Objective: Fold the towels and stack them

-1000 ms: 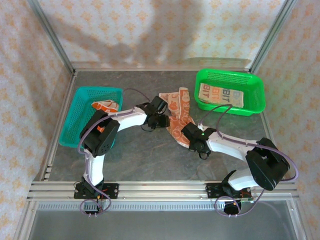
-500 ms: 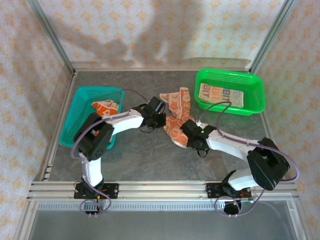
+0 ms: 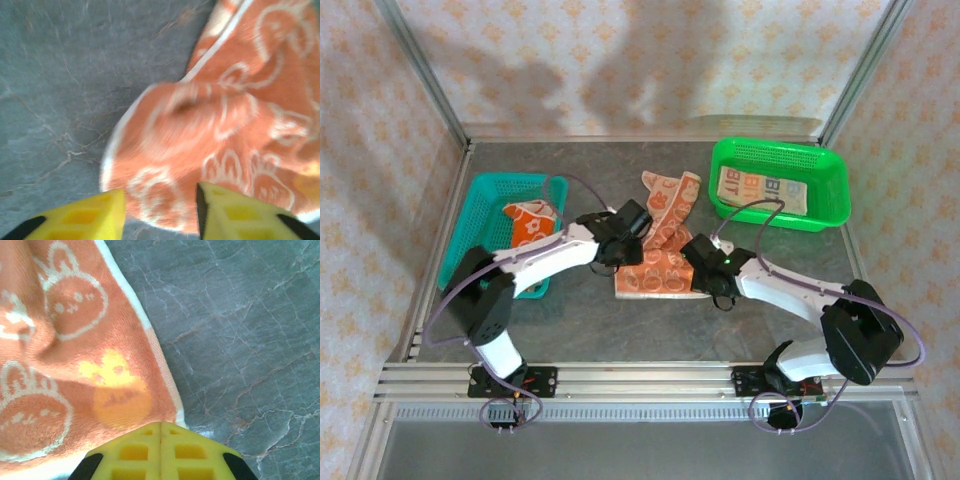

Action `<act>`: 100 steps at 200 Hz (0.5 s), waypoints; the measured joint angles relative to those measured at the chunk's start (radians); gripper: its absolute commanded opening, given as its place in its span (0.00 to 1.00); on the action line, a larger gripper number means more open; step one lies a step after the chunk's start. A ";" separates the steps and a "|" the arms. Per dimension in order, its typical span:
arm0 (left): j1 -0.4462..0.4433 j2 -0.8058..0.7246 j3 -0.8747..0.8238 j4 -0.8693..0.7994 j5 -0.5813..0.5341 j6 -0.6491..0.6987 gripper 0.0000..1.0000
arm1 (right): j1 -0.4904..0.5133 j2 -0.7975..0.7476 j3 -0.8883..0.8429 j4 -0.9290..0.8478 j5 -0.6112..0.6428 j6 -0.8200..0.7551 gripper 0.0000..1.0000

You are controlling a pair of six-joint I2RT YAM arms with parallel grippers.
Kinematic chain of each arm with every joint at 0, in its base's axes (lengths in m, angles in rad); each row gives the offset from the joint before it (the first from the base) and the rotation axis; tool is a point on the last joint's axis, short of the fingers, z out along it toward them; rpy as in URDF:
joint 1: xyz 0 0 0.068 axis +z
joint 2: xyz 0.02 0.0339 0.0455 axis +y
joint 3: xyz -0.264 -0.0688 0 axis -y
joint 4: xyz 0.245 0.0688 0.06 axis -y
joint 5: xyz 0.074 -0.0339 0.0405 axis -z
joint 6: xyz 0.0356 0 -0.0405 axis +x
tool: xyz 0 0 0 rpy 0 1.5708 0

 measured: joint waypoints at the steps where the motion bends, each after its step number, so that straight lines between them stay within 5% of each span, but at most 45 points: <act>1: 0.000 0.007 0.002 0.001 0.000 0.000 0.44 | 0.000 0.000 0.000 0.000 0.000 0.000 0.00; 59: 0.002 0.136 0.044 0.003 -0.006 0.022 0.45 | 0.000 -0.003 -0.019 0.001 -0.006 0.000 0.00; 100: 0.002 -0.066 -0.116 0.010 -0.025 -0.017 0.45 | 0.000 -0.031 -0.044 0.007 -0.016 -0.017 0.20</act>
